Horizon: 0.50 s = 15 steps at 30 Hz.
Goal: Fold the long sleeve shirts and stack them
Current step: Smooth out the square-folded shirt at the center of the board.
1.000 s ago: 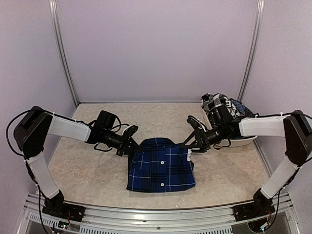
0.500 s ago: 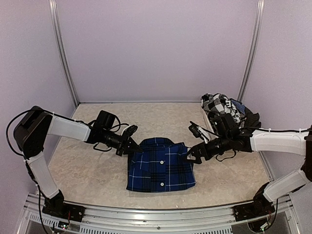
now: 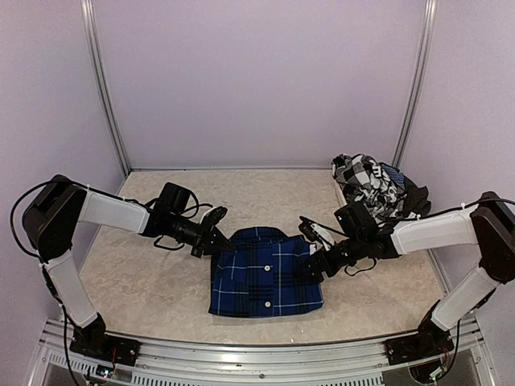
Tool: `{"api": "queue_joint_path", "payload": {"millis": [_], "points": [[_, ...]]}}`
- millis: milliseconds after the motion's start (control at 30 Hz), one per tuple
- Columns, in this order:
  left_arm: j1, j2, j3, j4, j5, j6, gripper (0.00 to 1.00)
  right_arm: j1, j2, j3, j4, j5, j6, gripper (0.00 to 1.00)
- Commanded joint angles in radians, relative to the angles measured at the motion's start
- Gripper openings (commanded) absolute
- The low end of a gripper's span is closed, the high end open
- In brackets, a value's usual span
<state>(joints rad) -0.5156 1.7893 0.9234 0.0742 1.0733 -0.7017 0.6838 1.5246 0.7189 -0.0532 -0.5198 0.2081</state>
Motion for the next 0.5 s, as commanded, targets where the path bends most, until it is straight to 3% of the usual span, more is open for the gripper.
{"api": "queue_joint_path", "payload": {"millis": [0,133,300,333,467], "points": [[0.017,0.002,-0.018,0.026,0.005,0.012,0.00,0.021,0.020,-0.020,0.091,-0.075,-0.032,0.74],[0.030,-0.006,-0.033,0.030,-0.010,0.007,0.00,0.020,0.021,-0.028,0.111,-0.167,-0.027,0.55],[0.065,-0.048,-0.057,0.036,-0.038,-0.003,0.00,0.021,-0.010,-0.021,0.092,-0.221,0.001,0.05],[0.068,-0.055,-0.058,0.035,-0.042,-0.004,0.00,0.020,-0.013,-0.012,0.080,-0.227,0.009,0.00],[0.080,-0.072,-0.057,0.039,-0.058,-0.011,0.00,0.019,0.009,0.048,0.008,-0.274,0.060,0.00]]}}
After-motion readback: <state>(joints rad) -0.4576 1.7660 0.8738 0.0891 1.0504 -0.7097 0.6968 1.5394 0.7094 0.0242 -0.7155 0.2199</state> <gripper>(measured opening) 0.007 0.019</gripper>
